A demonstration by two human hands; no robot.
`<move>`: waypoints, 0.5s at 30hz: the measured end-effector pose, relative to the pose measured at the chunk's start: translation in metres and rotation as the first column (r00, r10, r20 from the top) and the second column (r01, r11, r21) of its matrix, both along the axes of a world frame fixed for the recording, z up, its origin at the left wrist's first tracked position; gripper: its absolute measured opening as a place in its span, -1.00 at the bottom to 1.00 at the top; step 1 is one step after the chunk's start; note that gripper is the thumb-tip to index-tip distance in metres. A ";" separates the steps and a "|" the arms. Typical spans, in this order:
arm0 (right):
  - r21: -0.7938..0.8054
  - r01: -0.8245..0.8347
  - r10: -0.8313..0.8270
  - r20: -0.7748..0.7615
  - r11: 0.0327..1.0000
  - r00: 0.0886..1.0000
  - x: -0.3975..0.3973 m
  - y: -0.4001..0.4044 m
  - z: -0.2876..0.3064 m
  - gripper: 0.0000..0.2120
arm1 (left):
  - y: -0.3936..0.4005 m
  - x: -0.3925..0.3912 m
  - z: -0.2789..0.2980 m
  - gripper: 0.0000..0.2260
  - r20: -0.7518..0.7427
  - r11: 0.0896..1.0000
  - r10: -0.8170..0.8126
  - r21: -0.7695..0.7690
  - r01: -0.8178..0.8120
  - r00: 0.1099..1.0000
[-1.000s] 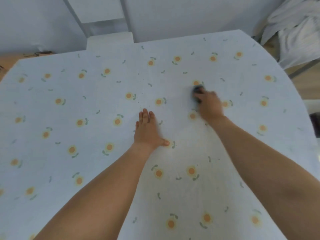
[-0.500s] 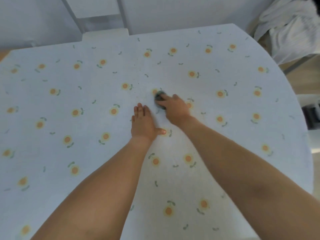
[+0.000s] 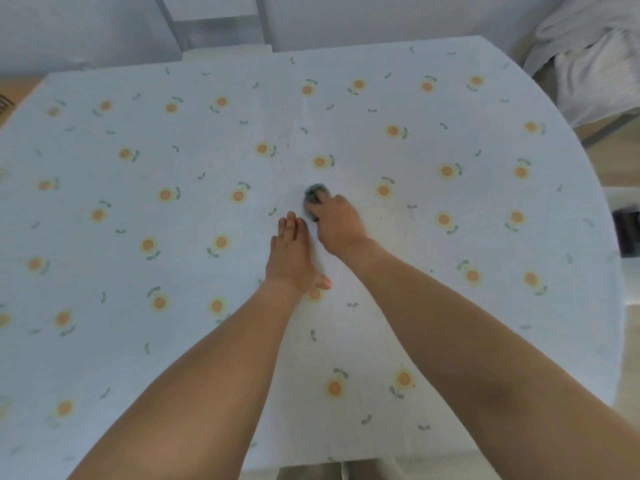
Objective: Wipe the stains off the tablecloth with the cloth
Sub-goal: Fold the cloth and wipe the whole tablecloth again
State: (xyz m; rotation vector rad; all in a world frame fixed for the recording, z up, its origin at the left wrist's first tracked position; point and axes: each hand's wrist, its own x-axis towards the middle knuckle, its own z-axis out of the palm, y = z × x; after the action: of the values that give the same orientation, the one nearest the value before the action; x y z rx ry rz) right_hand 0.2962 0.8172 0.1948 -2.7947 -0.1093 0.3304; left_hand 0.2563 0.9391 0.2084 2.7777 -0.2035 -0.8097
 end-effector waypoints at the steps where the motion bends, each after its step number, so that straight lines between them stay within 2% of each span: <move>1: -0.006 -0.089 0.089 -0.005 0.996 0.996 -0.006 0.000 0.000 -0.58 | 0.000 -0.001 0.000 0.30 -0.006 1.000 0.008 -0.003 -0.008 1.000; 3: -0.005 -0.148 0.148 0.045 0.989 0.988 -0.017 -0.031 -0.002 -0.59 | 0.000 -0.002 0.000 0.30 -0.002 1.000 0.014 -0.007 -0.014 1.000; 4: -0.004 -0.084 0.084 0.074 0.996 0.994 -0.027 -0.058 -0.005 -0.60 | -0.001 -0.002 0.000 0.31 -0.003 1.000 0.013 -0.006 -0.013 1.000; 6: -0.015 0.189 -0.185 0.155 0.982 0.970 -0.053 -0.126 -0.013 -0.58 | -0.002 -0.001 0.001 0.31 -0.011 1.000 0.009 -0.006 -0.009 1.000; 8: -0.027 0.470 -0.459 0.169 0.882 0.872 -0.077 -0.182 -0.014 -0.60 | -0.001 -0.002 0.001 0.27 -0.009 1.000 0.012 0.009 -0.012 1.000; 11: -0.070 0.682 -0.664 0.179 0.728 0.726 -0.078 -0.182 -0.014 -0.64 | -0.003 -0.020 0.003 0.08 0.019 0.998 -0.018 0.056 0.017 1.000; 12: -0.045 0.697 -0.678 0.194 0.716 0.709 -0.071 -0.161 -0.014 -0.64 | -0.004 -0.030 0.002 0.04 0.030 0.997 -0.028 0.068 0.026 0.999; 13: -0.005 0.662 -0.648 0.196 0.750 0.736 -0.063 -0.132 -0.012 -0.63 | -0.004 -0.041 0.001 0.05 0.032 0.997 -0.030 0.075 0.027 0.999; 15: 0.071 0.436 -0.442 0.186 0.897 0.878 -0.056 -0.065 -0.011 -0.64 | -0.003 -0.057 -0.001 0.19 -0.011 0.998 -0.015 0.058 0.016 1.000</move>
State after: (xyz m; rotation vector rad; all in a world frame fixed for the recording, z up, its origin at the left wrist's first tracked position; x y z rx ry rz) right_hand 0.2403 0.7526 0.1836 -2.7130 0.4693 -0.0615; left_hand 0.1991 0.9362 0.2077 2.8284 -0.2028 -0.8461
